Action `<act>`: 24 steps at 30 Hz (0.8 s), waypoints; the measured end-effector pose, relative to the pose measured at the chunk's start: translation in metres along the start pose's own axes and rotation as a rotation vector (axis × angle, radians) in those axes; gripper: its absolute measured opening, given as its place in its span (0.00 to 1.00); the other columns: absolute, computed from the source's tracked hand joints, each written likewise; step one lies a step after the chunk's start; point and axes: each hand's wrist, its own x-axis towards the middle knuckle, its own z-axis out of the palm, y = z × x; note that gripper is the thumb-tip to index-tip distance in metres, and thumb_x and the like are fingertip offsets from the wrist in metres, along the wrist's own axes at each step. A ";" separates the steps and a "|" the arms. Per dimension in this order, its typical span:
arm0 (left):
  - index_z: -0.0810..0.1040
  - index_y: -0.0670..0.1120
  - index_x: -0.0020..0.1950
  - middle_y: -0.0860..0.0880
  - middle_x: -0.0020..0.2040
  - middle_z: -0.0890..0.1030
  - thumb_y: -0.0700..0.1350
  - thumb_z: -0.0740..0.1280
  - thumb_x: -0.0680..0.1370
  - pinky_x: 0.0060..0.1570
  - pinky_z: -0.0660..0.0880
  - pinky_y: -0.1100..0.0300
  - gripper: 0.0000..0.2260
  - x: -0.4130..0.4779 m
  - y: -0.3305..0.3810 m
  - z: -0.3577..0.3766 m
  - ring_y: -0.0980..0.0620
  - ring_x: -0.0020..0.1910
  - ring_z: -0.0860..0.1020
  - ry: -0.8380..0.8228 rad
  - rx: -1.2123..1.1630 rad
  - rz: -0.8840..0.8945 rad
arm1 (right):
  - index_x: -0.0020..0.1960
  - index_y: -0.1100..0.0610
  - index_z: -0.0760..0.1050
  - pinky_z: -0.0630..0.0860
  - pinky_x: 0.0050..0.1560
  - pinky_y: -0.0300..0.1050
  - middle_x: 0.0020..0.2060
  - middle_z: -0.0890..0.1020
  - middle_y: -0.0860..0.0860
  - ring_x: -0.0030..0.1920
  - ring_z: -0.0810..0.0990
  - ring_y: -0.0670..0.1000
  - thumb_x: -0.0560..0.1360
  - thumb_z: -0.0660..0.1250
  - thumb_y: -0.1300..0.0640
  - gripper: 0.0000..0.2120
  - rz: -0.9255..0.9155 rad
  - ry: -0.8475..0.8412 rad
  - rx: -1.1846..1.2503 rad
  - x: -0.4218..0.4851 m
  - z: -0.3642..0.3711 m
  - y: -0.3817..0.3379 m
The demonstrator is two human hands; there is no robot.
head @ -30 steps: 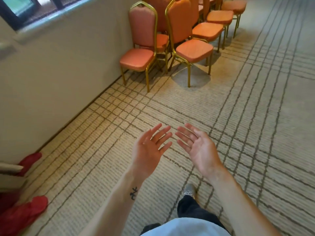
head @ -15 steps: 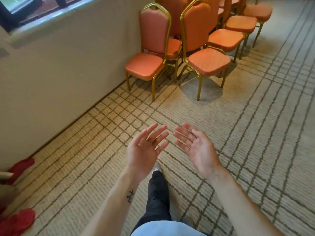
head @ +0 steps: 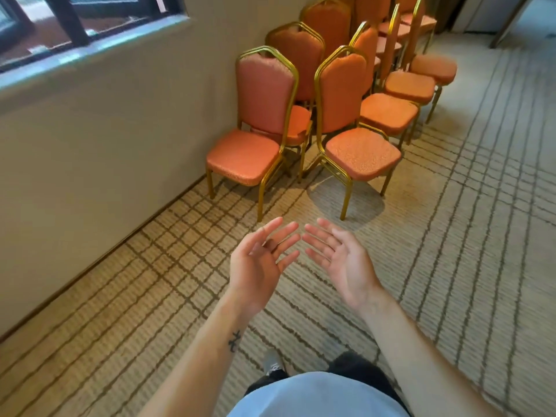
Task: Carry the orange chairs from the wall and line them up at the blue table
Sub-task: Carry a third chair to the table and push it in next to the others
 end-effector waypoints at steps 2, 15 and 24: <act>0.73 0.42 0.74 0.39 0.69 0.79 0.50 0.60 0.82 0.75 0.65 0.40 0.23 0.020 0.014 -0.001 0.38 0.71 0.75 0.009 -0.024 0.001 | 0.70 0.54 0.72 0.70 0.72 0.57 0.64 0.82 0.53 0.65 0.81 0.52 0.85 0.54 0.49 0.18 0.016 -0.008 -0.010 0.023 0.006 -0.008; 0.74 0.42 0.73 0.39 0.69 0.79 0.50 0.61 0.81 0.74 0.66 0.40 0.23 0.220 0.070 0.031 0.39 0.70 0.76 0.083 0.006 0.018 | 0.71 0.56 0.72 0.71 0.71 0.57 0.63 0.83 0.54 0.64 0.81 0.53 0.84 0.56 0.50 0.19 0.053 -0.043 0.040 0.239 -0.008 -0.072; 0.75 0.42 0.72 0.39 0.67 0.80 0.49 0.62 0.80 0.74 0.66 0.43 0.22 0.369 0.134 0.084 0.41 0.66 0.78 0.157 -0.001 0.072 | 0.70 0.57 0.73 0.72 0.69 0.55 0.62 0.83 0.54 0.64 0.81 0.54 0.84 0.56 0.50 0.19 0.083 -0.137 0.039 0.413 -0.005 -0.154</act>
